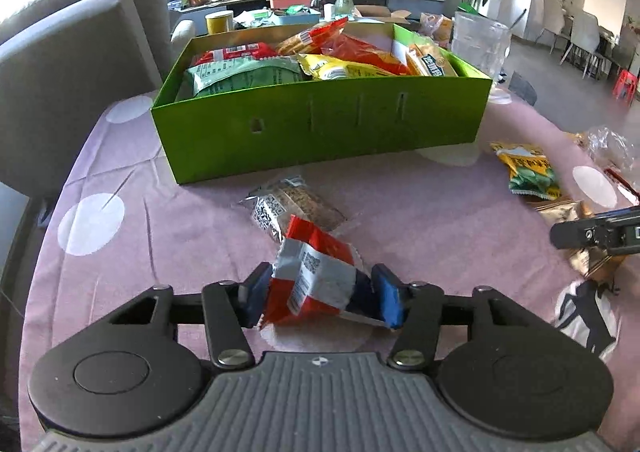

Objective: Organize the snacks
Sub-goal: 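Grasp the red-and-white packet with the left gripper while the right grasps the brown nut-print bag, then carry the packet and the brown bag over the green box with both grippers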

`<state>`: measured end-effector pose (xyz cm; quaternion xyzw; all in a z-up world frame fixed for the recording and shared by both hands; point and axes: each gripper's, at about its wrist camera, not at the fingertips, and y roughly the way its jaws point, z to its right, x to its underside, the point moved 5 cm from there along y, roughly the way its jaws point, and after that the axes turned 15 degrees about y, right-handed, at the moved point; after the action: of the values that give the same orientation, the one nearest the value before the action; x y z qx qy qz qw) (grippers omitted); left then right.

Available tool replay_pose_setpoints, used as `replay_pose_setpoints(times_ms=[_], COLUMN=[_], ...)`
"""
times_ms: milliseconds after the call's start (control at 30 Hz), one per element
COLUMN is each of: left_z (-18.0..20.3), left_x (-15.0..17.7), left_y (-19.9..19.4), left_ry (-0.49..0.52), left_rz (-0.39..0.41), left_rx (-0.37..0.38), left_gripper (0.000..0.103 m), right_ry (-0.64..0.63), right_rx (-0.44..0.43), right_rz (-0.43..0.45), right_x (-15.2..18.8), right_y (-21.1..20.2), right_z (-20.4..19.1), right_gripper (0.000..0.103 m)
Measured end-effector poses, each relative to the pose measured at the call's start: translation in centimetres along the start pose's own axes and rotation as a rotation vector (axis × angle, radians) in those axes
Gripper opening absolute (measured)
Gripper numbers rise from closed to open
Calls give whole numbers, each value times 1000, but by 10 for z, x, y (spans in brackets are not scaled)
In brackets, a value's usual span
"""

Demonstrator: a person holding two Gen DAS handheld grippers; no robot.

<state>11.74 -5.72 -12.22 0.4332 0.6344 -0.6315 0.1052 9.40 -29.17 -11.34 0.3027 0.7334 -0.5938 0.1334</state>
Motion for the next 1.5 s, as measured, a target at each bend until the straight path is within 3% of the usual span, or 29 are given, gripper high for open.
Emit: replay_pose_setpoints(times_ms=[133,333,1033,1500], left_z=[-2,-9,-15,-33], left_x=[4,6,-14,-60], left_y=[-8,-28,-66,-77], left_ry=[-24,-47,-38,-17], left_rz=[8,46,135,225], left_rx=[20,16,0,-16], left_gripper=[44,44,44,44], right_ry=[-21,-102,-159,-185], right_rx=[-153,-218,-275,-322], right_rz=[-57,-50,16,121], right_x=[9,16,1,-37], right_y=[-7,-17,-41,-57], right_z=[-21,-51,-81,-107], right_gripper=[64,64,64,64])
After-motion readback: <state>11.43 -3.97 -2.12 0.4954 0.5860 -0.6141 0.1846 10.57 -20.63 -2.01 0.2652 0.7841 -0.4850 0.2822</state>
